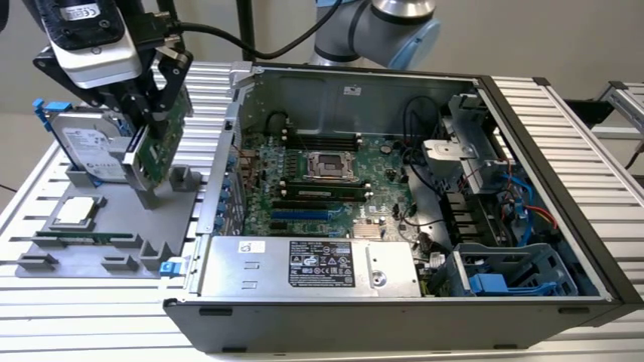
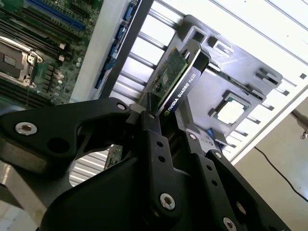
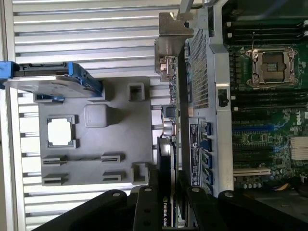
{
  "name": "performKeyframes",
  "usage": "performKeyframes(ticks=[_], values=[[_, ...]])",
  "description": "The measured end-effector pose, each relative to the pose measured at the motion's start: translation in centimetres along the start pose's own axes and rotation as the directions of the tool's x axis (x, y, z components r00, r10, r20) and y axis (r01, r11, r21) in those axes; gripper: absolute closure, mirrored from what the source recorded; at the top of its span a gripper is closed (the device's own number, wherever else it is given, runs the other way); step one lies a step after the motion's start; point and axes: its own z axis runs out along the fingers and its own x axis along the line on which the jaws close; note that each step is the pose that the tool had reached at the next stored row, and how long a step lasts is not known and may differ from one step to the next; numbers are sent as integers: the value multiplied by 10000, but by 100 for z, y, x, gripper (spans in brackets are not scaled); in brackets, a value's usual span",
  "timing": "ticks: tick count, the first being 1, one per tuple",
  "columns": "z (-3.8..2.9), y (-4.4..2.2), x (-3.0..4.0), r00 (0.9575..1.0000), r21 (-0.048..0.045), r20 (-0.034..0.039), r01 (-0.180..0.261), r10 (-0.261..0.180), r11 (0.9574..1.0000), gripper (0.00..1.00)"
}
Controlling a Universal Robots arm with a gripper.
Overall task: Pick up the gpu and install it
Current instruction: 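Pick up the gpu and move the gpu toward the slot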
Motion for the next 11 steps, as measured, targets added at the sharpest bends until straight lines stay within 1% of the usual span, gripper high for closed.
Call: performKeyframes(ticks=[11], values=[[4, 9, -124, 10000, 1, -1, 0, 0, 10000, 100]])
